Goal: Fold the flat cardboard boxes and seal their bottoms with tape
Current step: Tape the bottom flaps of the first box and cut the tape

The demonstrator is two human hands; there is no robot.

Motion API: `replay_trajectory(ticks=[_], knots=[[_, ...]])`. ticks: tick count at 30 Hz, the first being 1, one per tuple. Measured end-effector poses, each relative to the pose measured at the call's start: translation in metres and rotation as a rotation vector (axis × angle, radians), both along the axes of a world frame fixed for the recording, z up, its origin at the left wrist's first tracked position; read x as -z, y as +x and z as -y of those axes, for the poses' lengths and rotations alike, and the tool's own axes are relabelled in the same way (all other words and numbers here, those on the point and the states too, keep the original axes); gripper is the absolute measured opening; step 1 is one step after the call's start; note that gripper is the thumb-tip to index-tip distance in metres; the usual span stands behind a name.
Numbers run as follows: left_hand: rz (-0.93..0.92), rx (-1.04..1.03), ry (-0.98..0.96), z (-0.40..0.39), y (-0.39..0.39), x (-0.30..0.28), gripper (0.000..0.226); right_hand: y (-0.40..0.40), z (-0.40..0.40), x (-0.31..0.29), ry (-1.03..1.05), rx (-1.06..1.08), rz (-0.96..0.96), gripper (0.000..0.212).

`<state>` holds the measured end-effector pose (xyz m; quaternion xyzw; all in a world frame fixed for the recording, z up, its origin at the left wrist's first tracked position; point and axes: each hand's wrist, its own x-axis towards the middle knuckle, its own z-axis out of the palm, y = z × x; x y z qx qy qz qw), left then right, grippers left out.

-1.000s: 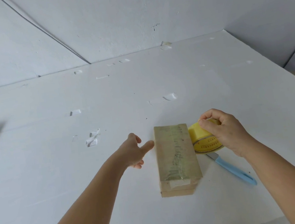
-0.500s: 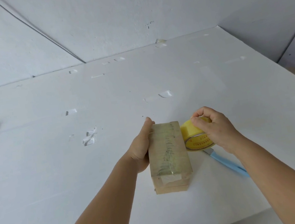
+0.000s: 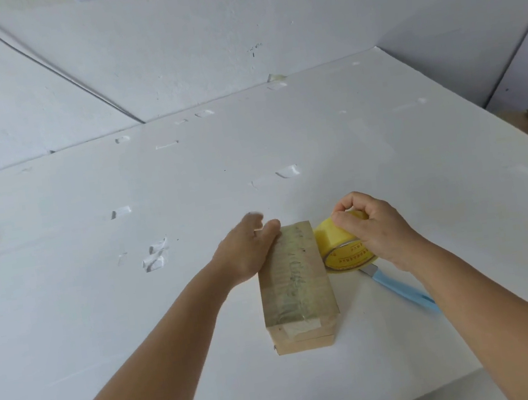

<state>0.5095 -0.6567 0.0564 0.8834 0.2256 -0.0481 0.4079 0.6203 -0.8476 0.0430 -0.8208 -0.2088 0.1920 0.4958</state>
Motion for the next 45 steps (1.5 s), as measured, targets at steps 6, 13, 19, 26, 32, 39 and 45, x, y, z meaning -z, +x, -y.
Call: replay_trajectory(ticks=[6, 13, 19, 26, 32, 39, 45], knots=[[-0.01, 0.465, 0.367, 0.03, 0.024, -0.021, 0.061, 0.001, -0.003, -0.002, -0.018, -0.03, 0.028, 0.006], [0.005, 0.334, 0.42, 0.029, 0.021, -0.006, 0.055, 0.013, 0.0, -0.006, -0.339, -0.1, 0.253, 0.01], [-0.083, 0.367, 0.396, 0.031, 0.024, -0.015, 0.058, 0.019, 0.005, -0.002, -0.441, -0.155, 0.356, 0.015], [-0.27, 0.545, 0.327, 0.038, 0.074, -0.048, 0.048, 0.023, 0.009, 0.0, -0.433, -0.221, 0.429, 0.023], [-0.433, 0.626, 0.072, 0.042, 0.103, -0.038, 0.022, 0.019, 0.016, -0.003, -0.397, -0.205, 0.472, 0.022], [-0.443, 0.544, -0.081, 0.043, 0.103, -0.027, 0.015, 0.019, 0.019, -0.009, -0.358, -0.152, 0.489, 0.016], [-0.33, 0.342, -0.134, 0.037, 0.091, -0.02, 0.009, 0.014, 0.025, 0.005, -0.256, -0.008, 0.471, 0.038]])
